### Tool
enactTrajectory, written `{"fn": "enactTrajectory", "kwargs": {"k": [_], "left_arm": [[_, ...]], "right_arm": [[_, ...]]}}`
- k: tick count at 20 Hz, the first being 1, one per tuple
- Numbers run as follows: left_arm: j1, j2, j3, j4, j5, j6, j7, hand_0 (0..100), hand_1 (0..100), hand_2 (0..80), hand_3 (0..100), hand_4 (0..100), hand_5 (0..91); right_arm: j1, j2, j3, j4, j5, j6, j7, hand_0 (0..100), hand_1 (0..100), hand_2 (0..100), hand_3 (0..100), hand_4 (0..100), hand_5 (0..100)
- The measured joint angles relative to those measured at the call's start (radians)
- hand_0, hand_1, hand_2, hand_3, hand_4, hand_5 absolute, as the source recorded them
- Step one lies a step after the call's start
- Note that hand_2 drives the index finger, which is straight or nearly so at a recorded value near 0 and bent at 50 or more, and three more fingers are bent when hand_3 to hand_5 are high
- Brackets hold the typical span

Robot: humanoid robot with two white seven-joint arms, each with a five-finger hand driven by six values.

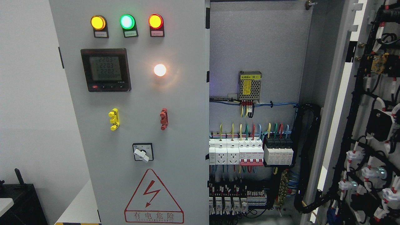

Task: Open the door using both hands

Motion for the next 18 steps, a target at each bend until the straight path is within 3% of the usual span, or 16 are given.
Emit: {"fn": "enactTrajectory", "kwargs": {"k": [18], "left_arm": [[0.0,0.0,0.0,0.0,0.0,0.0,0.0,0,0,0.0,0,4,0.0]], "right_arm": [[-0.151,0.027,-0.002,0.003,-0.005,0.128,-0.003,0,0,0,0,0,0]]}}
